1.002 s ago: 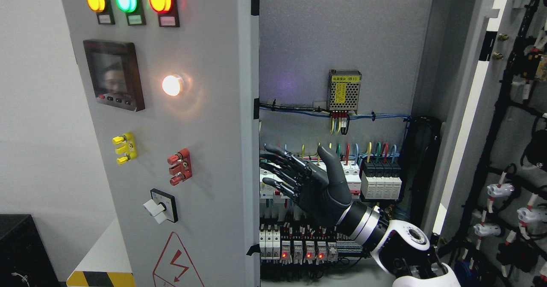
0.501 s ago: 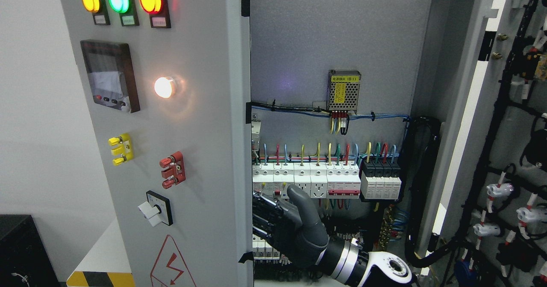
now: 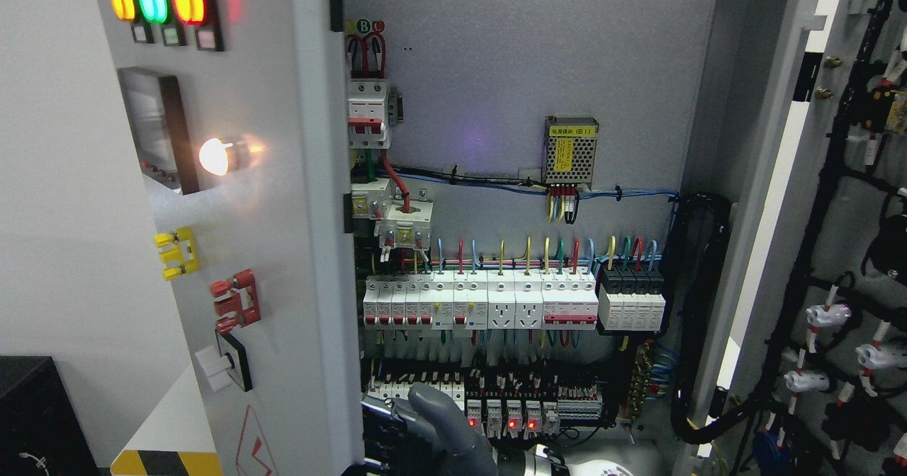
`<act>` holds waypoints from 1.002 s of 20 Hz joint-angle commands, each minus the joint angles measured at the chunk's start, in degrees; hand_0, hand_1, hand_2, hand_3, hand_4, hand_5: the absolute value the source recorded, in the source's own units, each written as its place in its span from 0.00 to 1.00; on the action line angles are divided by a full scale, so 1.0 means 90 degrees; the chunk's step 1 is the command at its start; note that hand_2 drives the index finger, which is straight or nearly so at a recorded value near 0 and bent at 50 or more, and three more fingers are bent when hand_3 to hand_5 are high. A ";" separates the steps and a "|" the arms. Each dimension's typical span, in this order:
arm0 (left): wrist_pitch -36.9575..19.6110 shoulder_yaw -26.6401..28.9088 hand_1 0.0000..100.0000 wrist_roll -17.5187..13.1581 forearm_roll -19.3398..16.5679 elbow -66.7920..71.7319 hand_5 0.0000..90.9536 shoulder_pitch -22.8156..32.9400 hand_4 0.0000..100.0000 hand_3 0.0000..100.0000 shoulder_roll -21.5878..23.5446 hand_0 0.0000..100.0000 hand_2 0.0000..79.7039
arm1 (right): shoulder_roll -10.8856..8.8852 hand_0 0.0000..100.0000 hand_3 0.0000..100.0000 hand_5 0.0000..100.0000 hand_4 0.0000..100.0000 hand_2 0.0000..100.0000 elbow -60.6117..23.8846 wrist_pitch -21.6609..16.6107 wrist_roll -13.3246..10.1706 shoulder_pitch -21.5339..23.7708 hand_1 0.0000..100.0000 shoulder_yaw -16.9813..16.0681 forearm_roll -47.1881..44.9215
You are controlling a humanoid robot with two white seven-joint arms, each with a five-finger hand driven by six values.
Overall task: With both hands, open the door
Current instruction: 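Pull the indicator-light door with the right hand, swinging it open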
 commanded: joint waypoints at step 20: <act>0.0005 -0.0008 0.00 0.0000 0.0000 0.0088 0.00 0.0137 0.00 0.00 0.0000 0.00 0.00 | 0.1043 0.00 0.00 0.00 0.00 0.00 0.0016 0.0209 -0.0080 -0.0115 0.00 0.1783 0.0693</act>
